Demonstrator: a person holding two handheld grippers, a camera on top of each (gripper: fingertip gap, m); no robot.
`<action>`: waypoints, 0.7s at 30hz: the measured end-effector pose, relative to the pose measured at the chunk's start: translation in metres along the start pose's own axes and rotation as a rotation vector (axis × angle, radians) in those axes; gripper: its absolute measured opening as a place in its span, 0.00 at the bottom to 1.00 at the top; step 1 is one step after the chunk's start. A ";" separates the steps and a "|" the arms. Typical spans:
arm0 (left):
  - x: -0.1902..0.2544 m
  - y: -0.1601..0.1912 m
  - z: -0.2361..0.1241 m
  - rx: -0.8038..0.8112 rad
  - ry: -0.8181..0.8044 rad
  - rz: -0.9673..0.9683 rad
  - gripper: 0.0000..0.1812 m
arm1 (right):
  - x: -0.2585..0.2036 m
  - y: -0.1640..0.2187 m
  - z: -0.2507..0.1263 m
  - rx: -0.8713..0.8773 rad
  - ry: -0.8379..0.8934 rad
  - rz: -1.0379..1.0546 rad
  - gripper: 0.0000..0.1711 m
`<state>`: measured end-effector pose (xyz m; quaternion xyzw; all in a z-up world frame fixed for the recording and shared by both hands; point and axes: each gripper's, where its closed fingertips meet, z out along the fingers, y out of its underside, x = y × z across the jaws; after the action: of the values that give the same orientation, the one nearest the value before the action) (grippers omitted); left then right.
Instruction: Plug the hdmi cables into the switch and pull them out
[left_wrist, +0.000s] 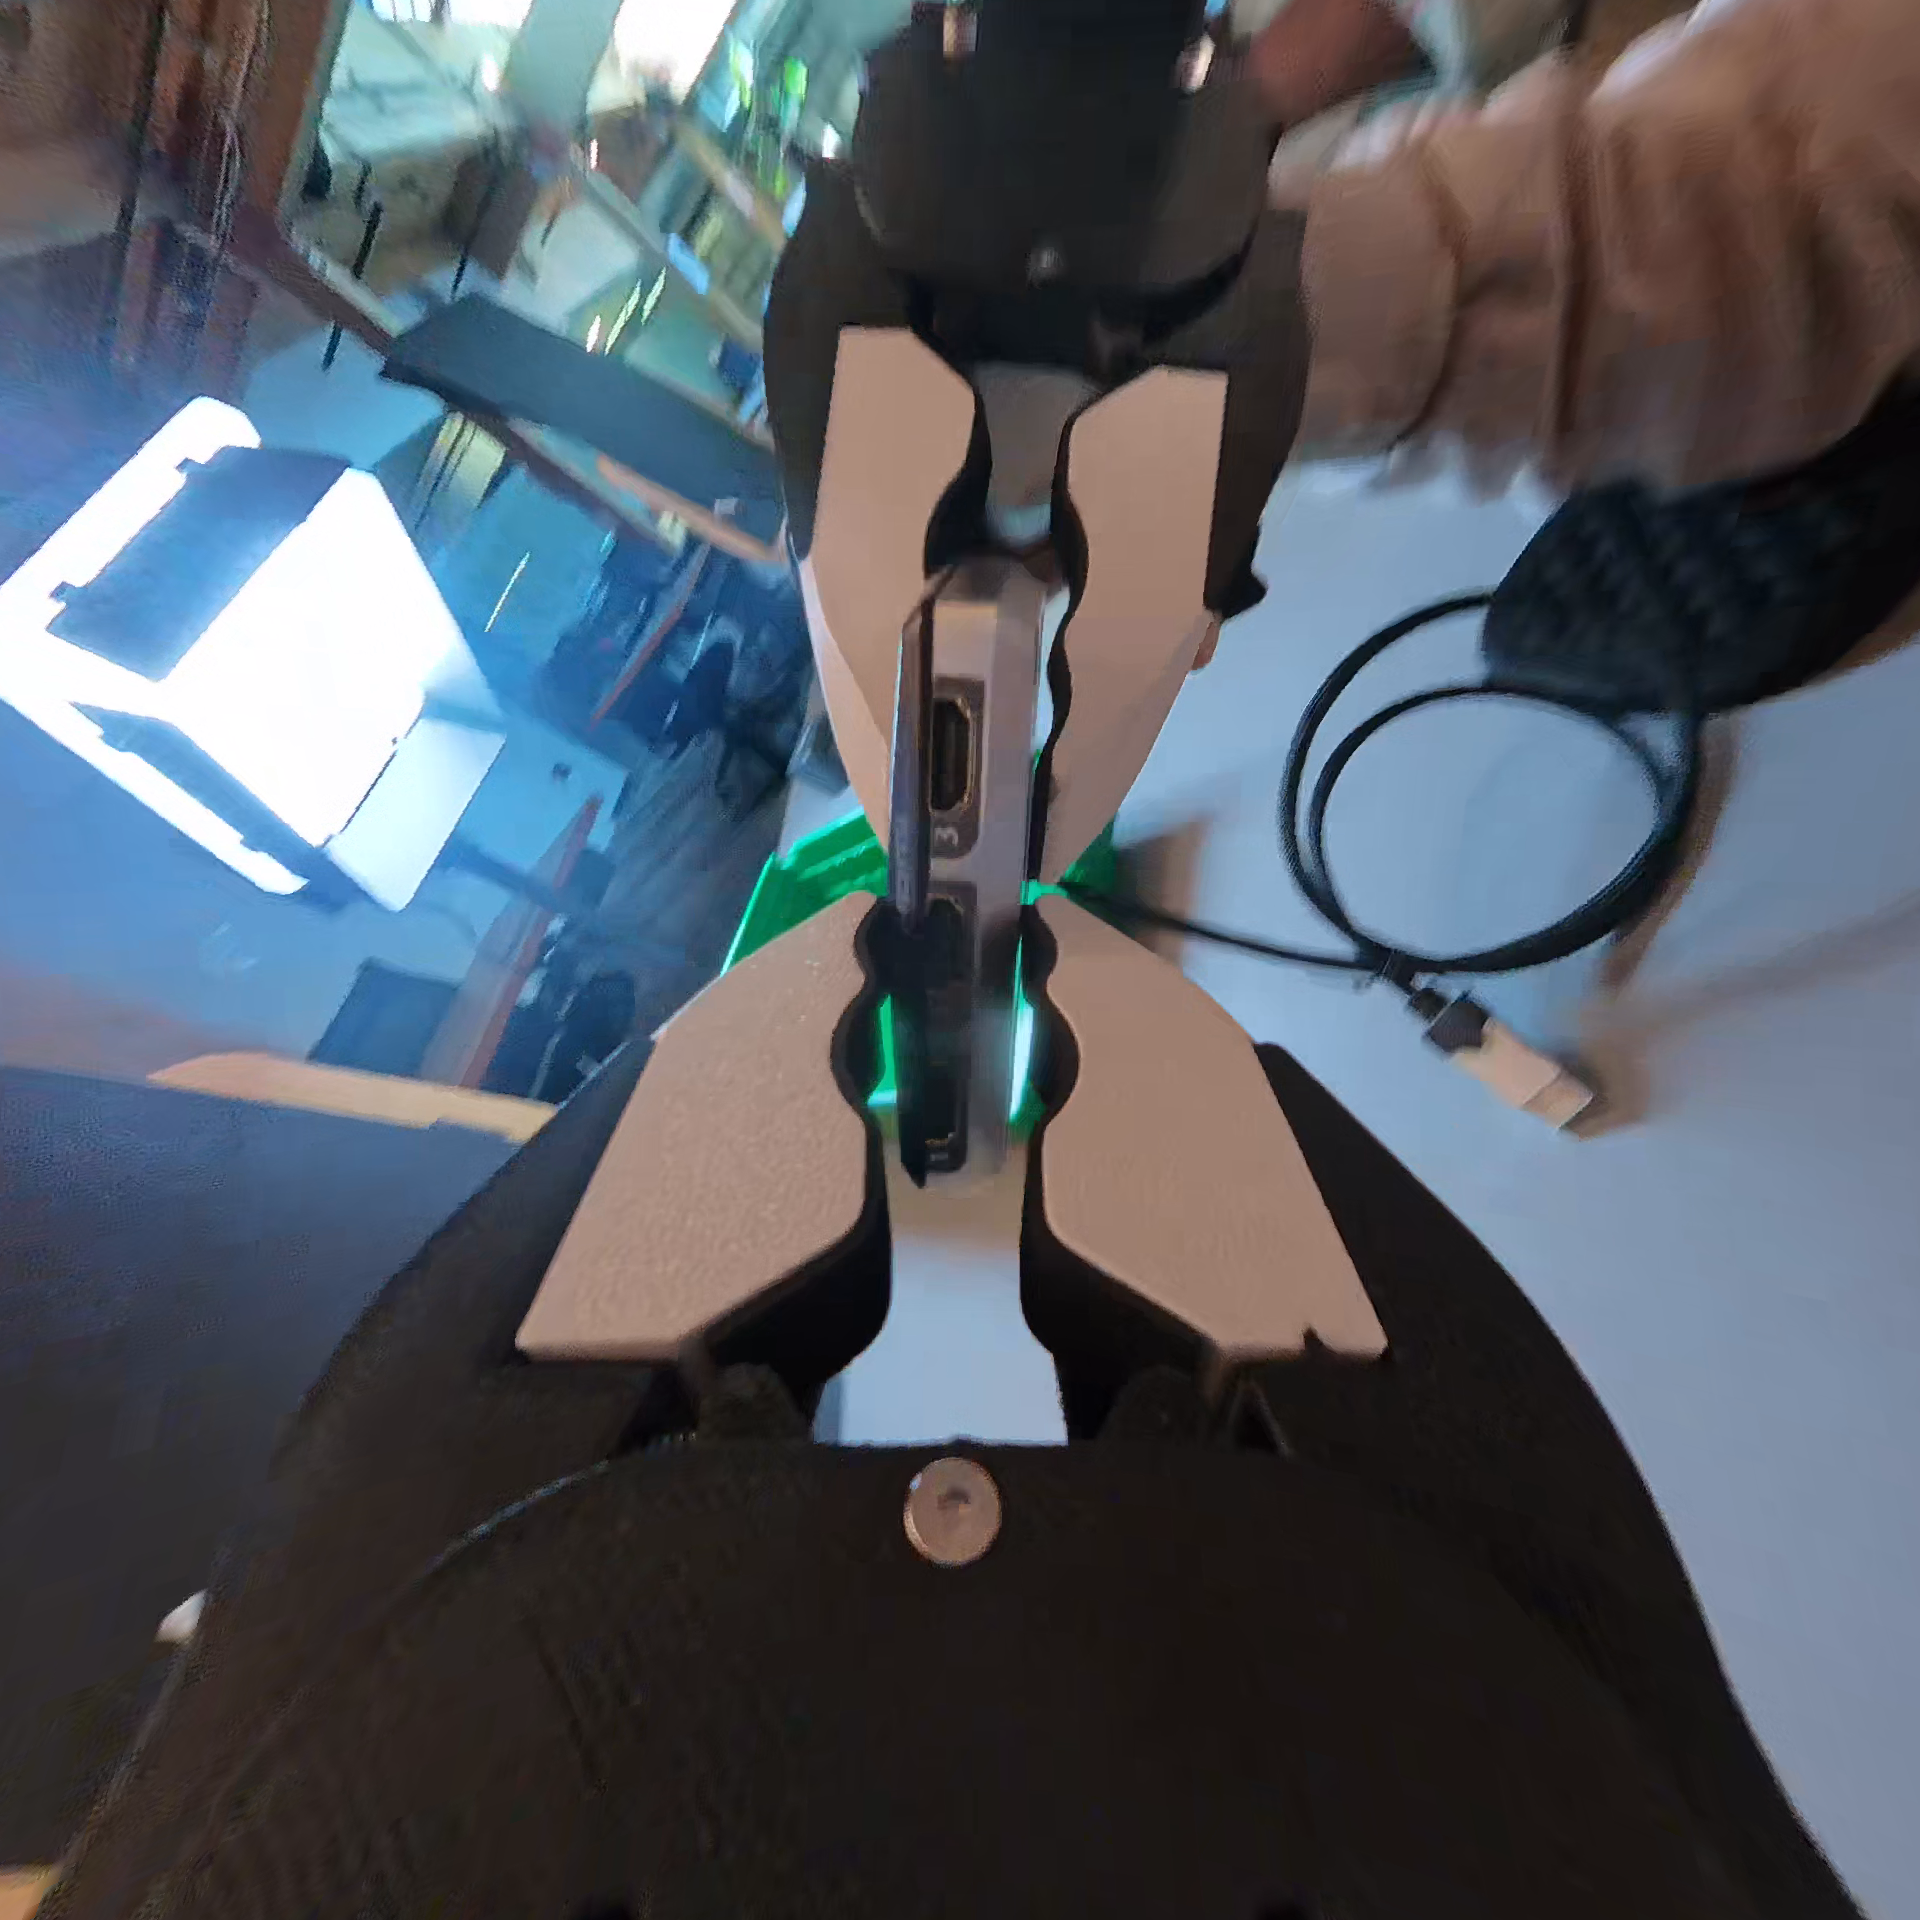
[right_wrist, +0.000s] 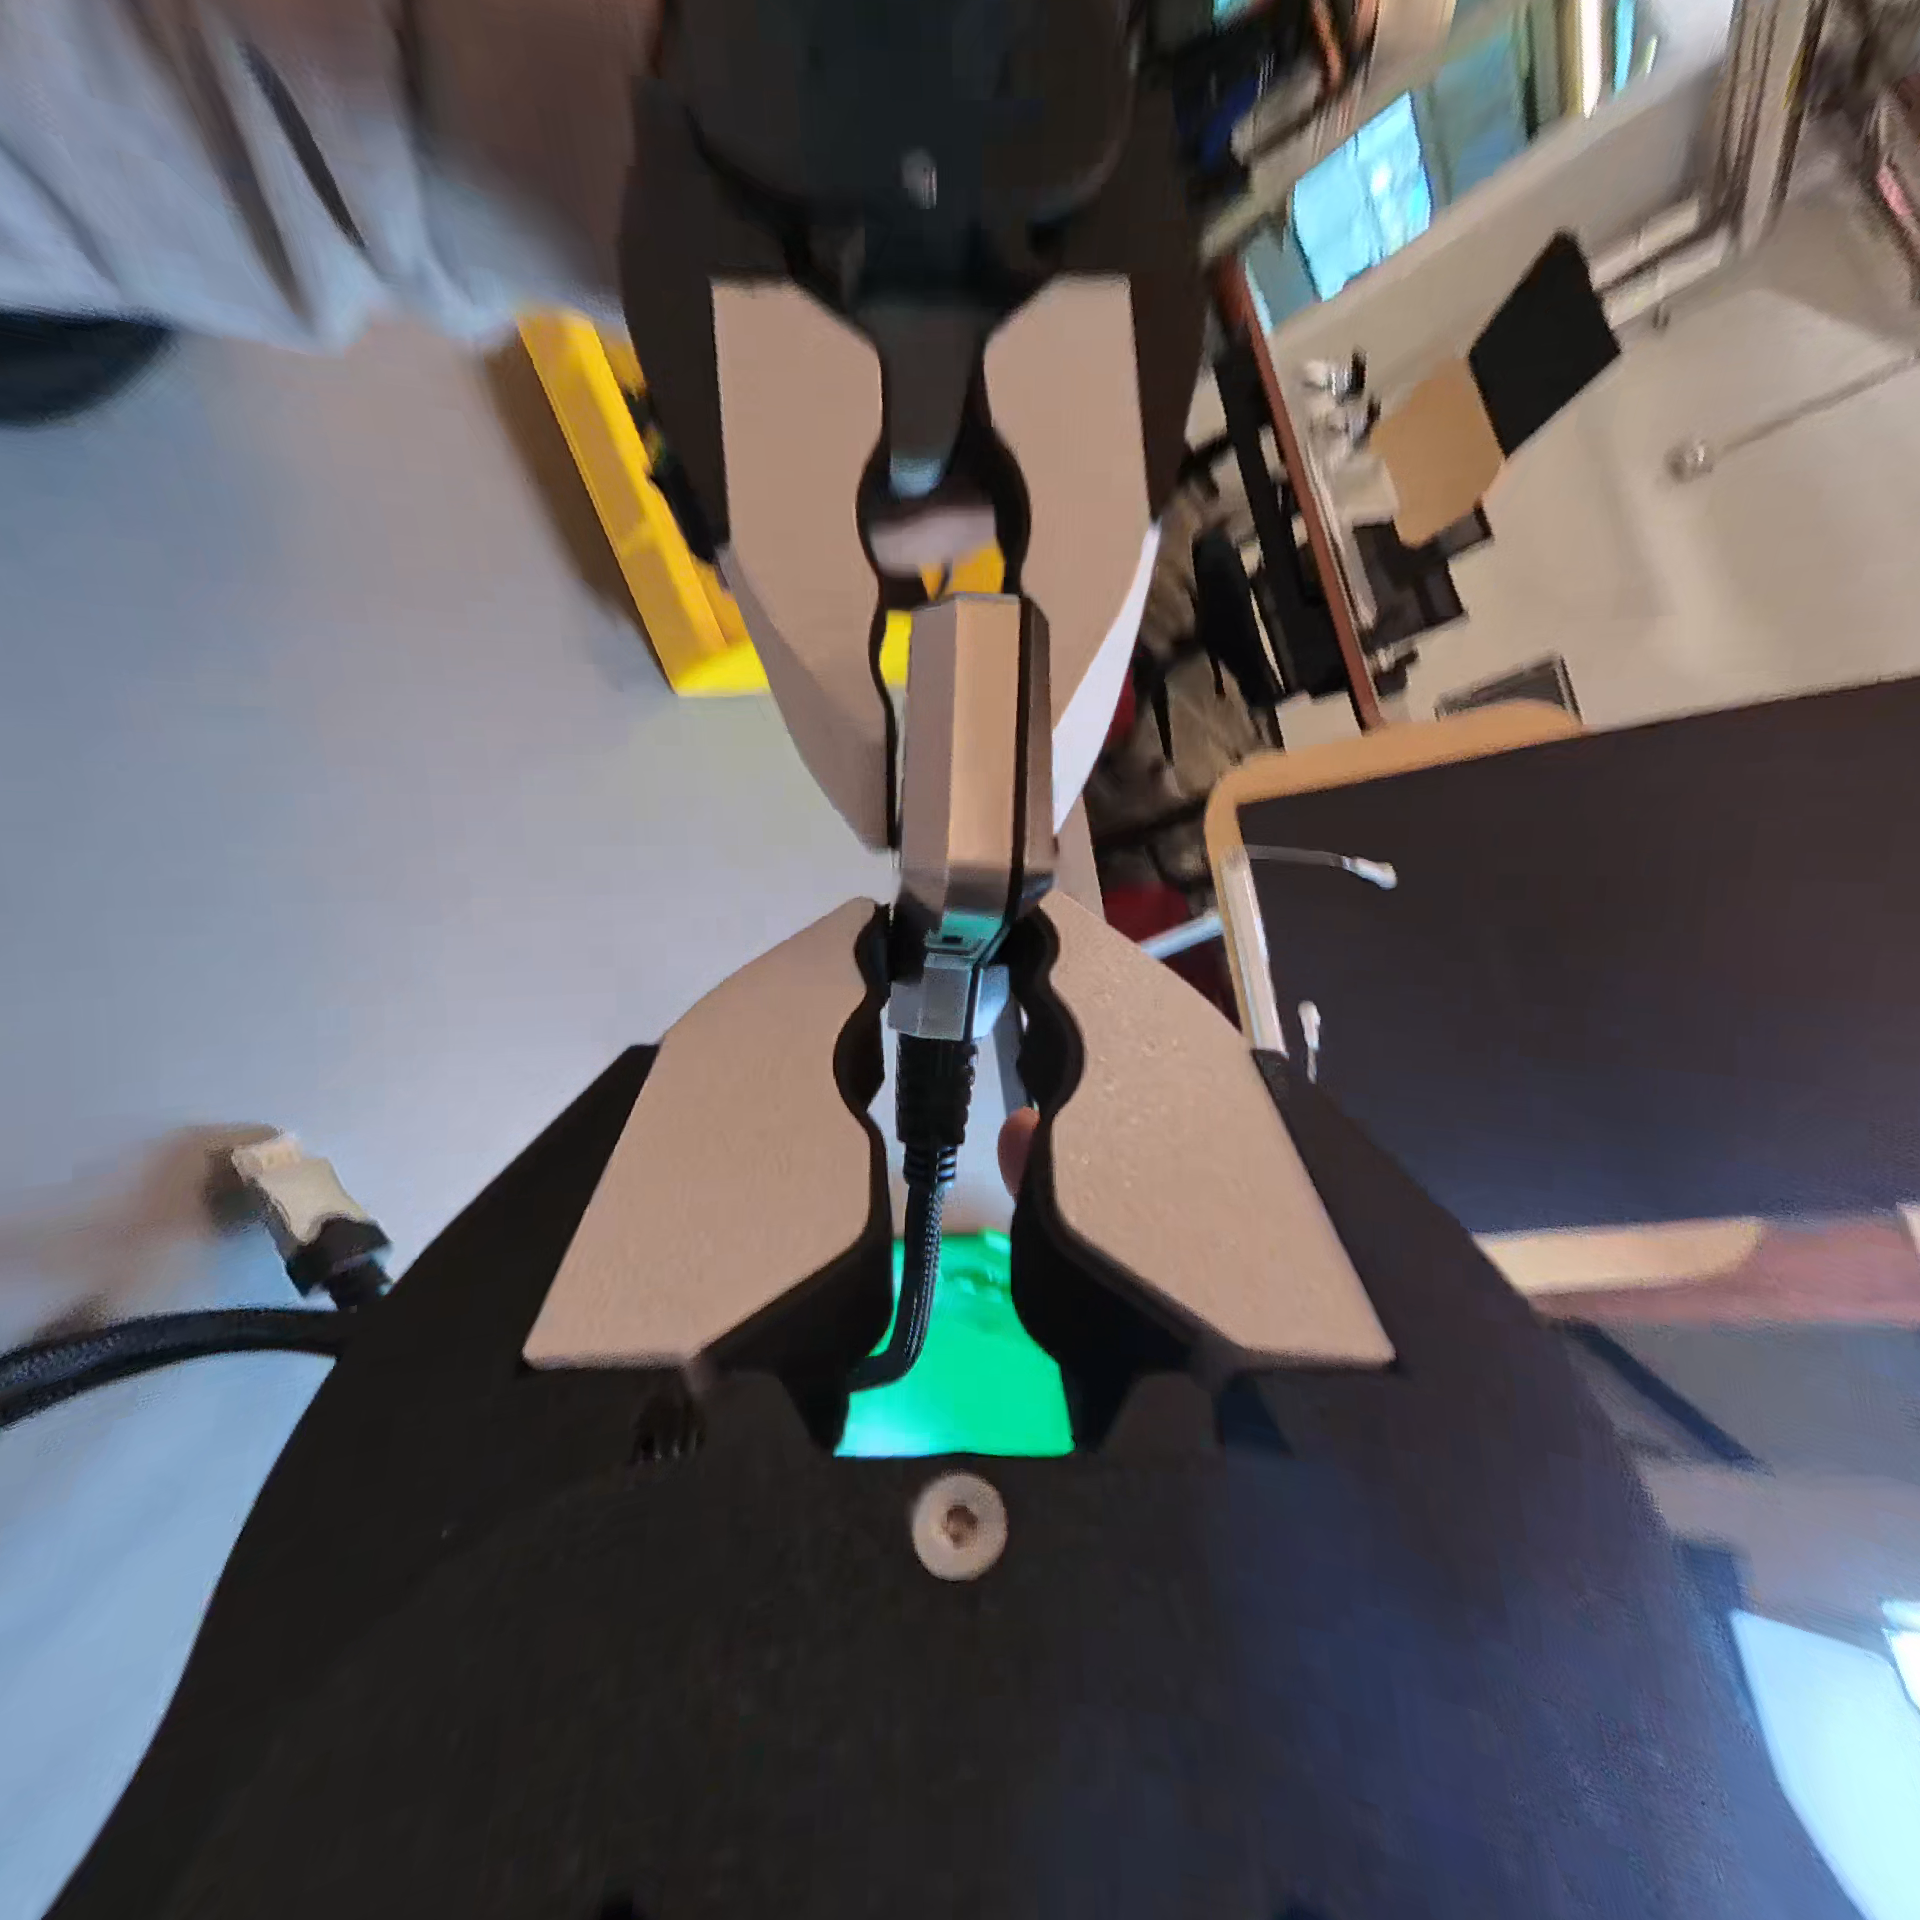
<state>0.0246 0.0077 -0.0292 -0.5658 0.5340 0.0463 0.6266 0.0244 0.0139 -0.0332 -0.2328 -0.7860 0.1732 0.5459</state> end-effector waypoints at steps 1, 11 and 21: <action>-0.002 0.003 0.000 -0.048 -0.019 0.030 0.13 | 0.001 0.008 0.001 -0.067 0.015 -0.020 0.13; 0.015 0.004 0.014 -0.174 0.006 0.178 0.12 | -0.014 0.019 0.008 -0.197 -0.035 -0.041 0.13; 0.016 -0.039 -0.003 0.015 -0.021 0.230 0.12 | -0.006 -0.005 -0.020 0.048 -0.061 -0.010 0.21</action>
<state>0.0553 -0.0170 -0.0142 -0.4955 0.5891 0.1201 0.6269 0.0444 0.0065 -0.0282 -0.2102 -0.7992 0.1960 0.5279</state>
